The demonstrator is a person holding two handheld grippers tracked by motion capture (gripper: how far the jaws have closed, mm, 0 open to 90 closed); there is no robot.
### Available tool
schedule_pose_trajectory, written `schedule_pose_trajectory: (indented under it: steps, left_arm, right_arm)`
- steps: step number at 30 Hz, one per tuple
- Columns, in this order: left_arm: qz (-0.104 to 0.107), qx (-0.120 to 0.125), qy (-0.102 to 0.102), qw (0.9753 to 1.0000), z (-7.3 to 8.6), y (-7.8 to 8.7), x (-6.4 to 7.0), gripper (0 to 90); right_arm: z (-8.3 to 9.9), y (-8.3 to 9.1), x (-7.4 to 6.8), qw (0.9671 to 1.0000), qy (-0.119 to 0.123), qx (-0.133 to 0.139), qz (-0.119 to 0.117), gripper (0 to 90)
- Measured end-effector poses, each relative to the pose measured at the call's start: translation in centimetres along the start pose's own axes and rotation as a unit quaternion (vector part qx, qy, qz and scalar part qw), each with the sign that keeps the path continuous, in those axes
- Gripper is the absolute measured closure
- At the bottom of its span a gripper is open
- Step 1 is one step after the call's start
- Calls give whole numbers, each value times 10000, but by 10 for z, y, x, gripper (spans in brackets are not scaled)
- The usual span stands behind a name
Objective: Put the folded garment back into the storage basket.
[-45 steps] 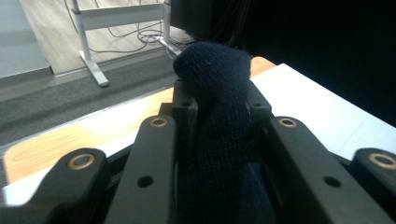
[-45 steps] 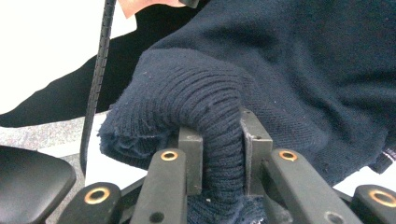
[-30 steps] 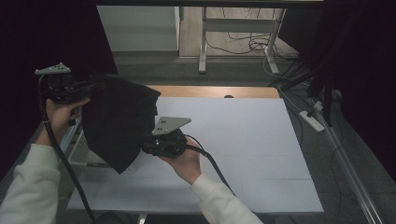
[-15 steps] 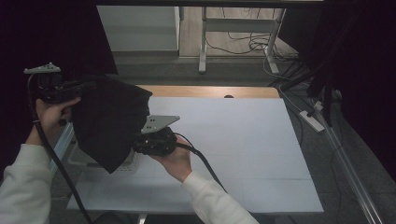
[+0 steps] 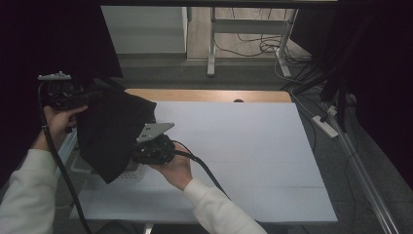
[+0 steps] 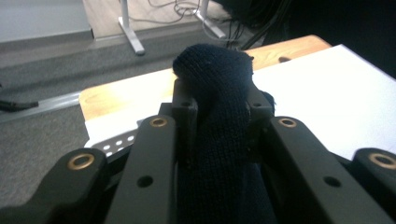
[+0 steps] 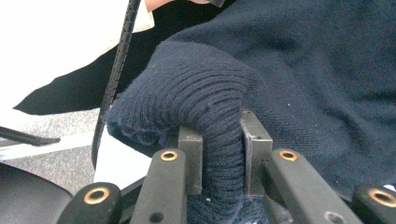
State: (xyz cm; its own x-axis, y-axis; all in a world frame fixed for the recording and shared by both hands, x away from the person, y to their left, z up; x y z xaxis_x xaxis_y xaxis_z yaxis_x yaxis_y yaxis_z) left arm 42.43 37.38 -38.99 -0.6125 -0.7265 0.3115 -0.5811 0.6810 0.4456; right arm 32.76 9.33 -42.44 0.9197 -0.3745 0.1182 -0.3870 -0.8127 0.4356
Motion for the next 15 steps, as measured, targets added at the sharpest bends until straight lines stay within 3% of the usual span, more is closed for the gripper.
schedule_pose_trajectory:
  steps: [10, 15]
  left_arm:
    - [-197, -331, 172, 9991, 15, -20, -19, 722]
    - [-254, -398, 249, 9986, 22, -22, -27, 721]
  right_arm:
    - [7, -18, 2, 9997, -117, -150, -123, 740]
    - [8, -21, 2, 9996, -129, -192, -156, 739]
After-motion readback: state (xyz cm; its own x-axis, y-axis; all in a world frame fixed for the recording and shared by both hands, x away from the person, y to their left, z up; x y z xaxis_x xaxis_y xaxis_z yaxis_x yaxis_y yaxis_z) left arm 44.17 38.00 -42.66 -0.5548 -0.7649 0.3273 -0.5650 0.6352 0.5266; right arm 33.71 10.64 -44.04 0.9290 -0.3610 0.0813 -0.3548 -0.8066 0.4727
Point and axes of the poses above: each handheld gripper's, and its own axes: y roughly backward along the jaws, z roughly out of its underside, x roughly to its right, the point moved 3 cm from there along -y, roughly forward along the jaws, and after that the axes turned 14 degrees about z, right-handed, at the moved point
